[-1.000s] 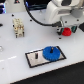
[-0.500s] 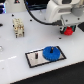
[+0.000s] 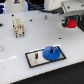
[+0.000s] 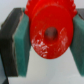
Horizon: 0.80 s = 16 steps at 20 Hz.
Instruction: Insert the blue gear onto the right peg, followed by the red gear
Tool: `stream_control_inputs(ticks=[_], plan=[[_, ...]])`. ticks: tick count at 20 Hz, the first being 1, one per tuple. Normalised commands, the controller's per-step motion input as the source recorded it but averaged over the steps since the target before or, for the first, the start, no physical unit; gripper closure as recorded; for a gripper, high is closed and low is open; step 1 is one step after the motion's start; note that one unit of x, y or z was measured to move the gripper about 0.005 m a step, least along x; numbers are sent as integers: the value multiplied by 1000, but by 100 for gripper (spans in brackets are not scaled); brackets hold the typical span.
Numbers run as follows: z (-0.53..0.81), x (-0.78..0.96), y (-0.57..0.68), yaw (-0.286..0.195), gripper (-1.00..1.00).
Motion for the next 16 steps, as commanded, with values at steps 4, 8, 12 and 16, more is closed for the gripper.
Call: stream_control_inputs(ticks=[4,8,12,16], plan=[[468,536,-340,0,100],[428,594,-278,0,100],[379,645,-276,0,100],[286,674,-310,0,100]])
